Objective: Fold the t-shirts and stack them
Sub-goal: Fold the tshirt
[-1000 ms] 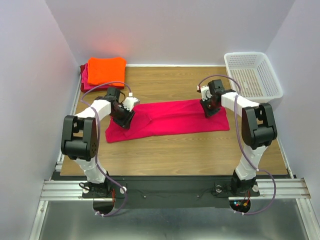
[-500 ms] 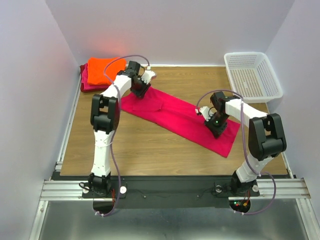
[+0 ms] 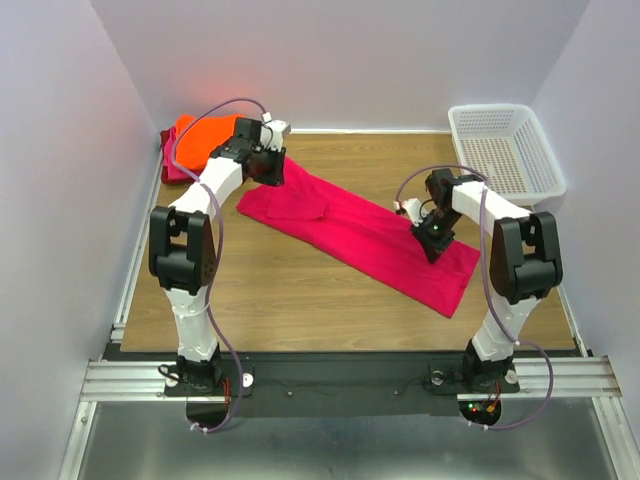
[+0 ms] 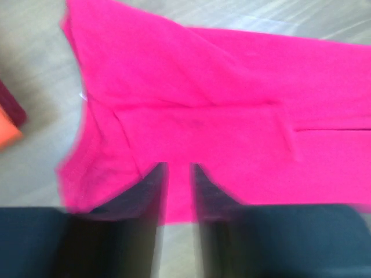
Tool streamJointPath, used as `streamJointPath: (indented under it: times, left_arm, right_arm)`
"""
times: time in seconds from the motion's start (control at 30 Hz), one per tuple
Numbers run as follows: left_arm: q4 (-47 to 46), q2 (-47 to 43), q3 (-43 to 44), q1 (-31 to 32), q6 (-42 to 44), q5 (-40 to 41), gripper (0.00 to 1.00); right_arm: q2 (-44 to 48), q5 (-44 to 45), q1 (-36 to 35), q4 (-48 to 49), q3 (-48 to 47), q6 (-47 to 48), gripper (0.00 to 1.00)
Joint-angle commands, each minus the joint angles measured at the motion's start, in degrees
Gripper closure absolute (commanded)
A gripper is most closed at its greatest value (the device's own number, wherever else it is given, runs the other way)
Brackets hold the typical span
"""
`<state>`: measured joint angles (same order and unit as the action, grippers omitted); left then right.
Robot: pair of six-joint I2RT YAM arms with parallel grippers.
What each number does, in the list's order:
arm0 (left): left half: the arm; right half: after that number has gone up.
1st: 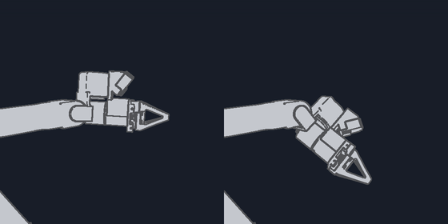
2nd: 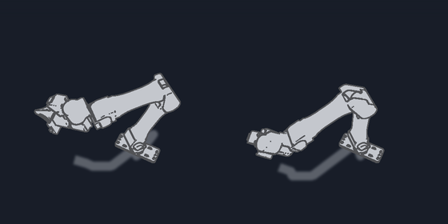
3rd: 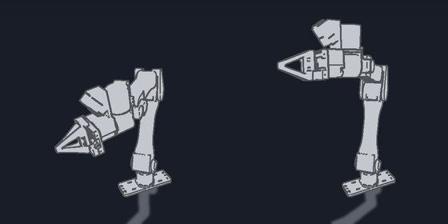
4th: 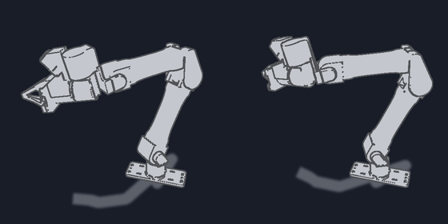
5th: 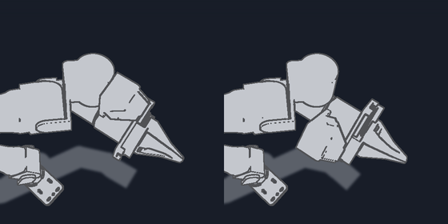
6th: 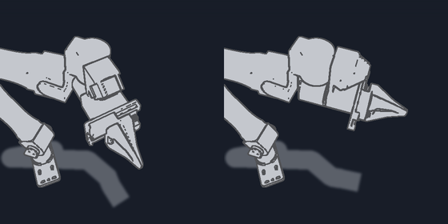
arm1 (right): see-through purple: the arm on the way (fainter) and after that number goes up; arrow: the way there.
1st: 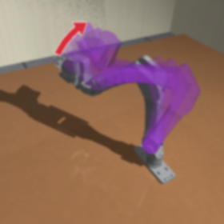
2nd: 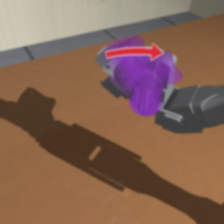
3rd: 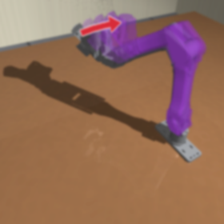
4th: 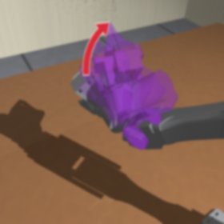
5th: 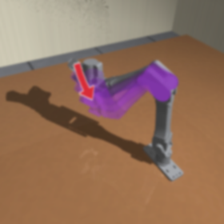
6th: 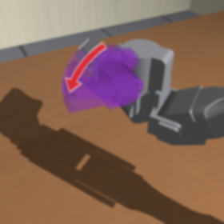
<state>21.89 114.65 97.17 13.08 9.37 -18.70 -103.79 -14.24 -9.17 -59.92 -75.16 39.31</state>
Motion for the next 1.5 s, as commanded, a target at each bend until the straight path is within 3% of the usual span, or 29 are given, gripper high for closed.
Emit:
streamJointPath:
  times: [0.0,0.17,0.37,0.53,0.57,0.67,0.7,0.77,0.8,0.97,1.1,1.23,1.47]
  left_arm:
    - [-2.1,-2.4,-7.0,1.2,-8.0,1.0,0.75]
    - [-0.4,1.8,-6.6,1.2,-7.6,2.6,0.83]
    - [4.4,11.6,3.0,1.1,-4.9,5.8,0.87]
    - [11.0,25.4,22.7,1.1,1.1,8.9,0.95]
    - [12.4,30.4,31.9,1.2,2.6,7.8,0.96]
    - [17.2,36.8,46.1,1.2,5.6,2.2,0.96]
    - [16.8,37.3,49.1,1.3,5.7,1.4,0.94]
    - [12.3,34.3,46.2,1.8,6.2,-0.6,0.85]
    - [7.5,29.5,39.7,1.8,5.5,-0.6,0.81]
    - [-0.6,14.3,22.5,1.0,3.9,-2.3,0.62]
    - [-1.8,4.2,10.1,0.4,2.1,-5.7,0.60]
    - [-5.5,-1.5,0.1,0.2,0.0,-6.2,0.62]
    - [-6.0,0.0,-2.9,0.2,-4.0,-11.6,0.62]
  right_arm:
    - [-2.0,2.6,-0.2,3.1,0.6,-2.2,0.91]
    - [-1.9,1.3,-2.1,3.3,4.7,-1.6,0.91]
    - [-3.2,-0.4,-8.8,3.4,8.8,-3.4,0.91]
    - [-5.4,-8.7,-20.7,2.5,8.1,-7.7,0.91]
    - [-5.7,-13.7,-23.0,2.6,5.8,-9.8,0.90]
    - [-8.9,-24.7,-32.3,5.1,-1.0,-15.2,0.87]
    - [-9.8,-27.7,-35.1,5.4,-4.4,-18.7,0.82]
    - [-11.2,-34.9,-35.9,5.3,-13.5,-21.5,0.75]
    - [-10.9,-36.0,-35.7,5.3,-17.5,-23.6,0.71]
    - [-5.3,-35.2,-32.0,5.5,-19.8,-23.4,0.69]
    - [-6.2,-30.9,-22.3,10.3,-20.5,-26.0,0.72]
    - [-10.5,-24.9,-17.2,19.6,-25.5,-30.5,0.73]
    - [-22.7,-16.2,-16.2,31.3,-38.6,-35.7,0.73]
